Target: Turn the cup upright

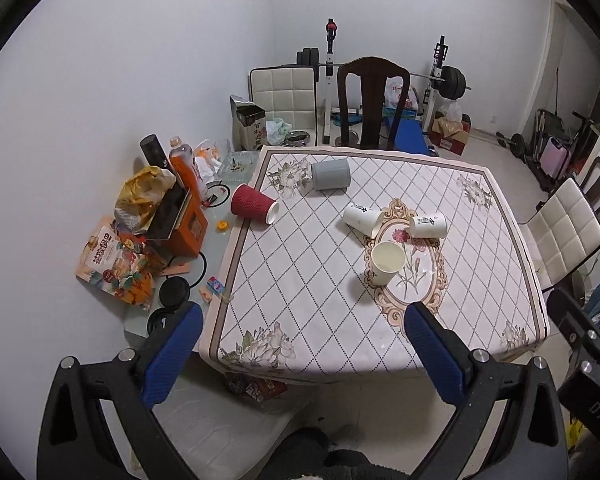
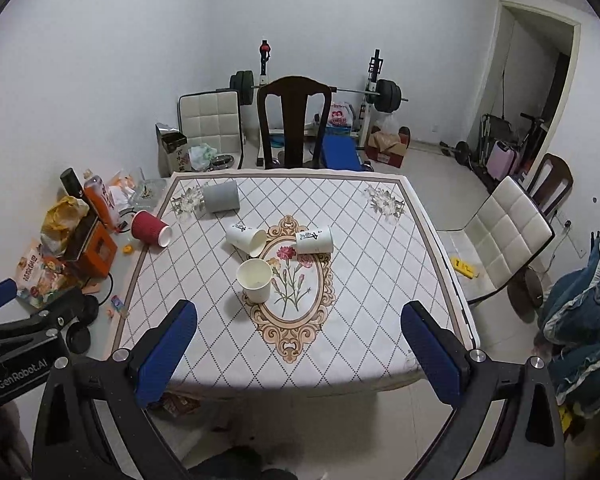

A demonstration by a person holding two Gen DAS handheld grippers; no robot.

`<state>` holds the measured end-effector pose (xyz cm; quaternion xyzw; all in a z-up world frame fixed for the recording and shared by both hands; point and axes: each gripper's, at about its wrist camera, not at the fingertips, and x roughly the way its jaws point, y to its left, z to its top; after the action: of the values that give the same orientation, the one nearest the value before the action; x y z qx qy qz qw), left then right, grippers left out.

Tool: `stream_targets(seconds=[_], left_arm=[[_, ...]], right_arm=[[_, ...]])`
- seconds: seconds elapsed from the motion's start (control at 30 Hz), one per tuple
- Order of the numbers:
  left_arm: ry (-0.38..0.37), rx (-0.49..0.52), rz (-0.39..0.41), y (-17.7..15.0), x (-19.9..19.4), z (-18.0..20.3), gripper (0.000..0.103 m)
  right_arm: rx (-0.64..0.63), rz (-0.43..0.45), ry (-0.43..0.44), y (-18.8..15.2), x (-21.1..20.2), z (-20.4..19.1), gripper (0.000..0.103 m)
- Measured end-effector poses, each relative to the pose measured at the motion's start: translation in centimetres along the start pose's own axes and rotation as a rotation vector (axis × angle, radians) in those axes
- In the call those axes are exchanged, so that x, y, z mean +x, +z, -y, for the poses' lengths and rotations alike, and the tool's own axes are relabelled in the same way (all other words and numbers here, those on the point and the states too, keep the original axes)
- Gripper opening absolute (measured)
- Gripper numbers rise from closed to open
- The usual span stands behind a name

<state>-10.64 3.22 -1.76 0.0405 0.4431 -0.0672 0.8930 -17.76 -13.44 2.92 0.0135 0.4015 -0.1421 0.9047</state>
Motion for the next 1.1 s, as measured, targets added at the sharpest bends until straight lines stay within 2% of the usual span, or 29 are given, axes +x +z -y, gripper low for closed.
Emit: stream_targets(seconds=[0.33, 0.53, 1.1], left_arm=[[0.021, 0.002, 0.010, -0.3, -1.0, 0.0, 0.103], [0.038, 0.005, 0.014, -0.4, -1.1, 0.1, 0.103], [0.037, -0.006, -0.004, -0.6, -0.8, 0.0, 0.103]], right_arm=[[0.005, -0.003, 0.013, -0.3, -1.0, 0.3, 0.103], [-0.011, -0.030, 0.040, -0.4, -0.4, 0.4, 0.103], [-0.023, -0.049, 0.038, -0.8, 0.4, 0.3, 0.103]])
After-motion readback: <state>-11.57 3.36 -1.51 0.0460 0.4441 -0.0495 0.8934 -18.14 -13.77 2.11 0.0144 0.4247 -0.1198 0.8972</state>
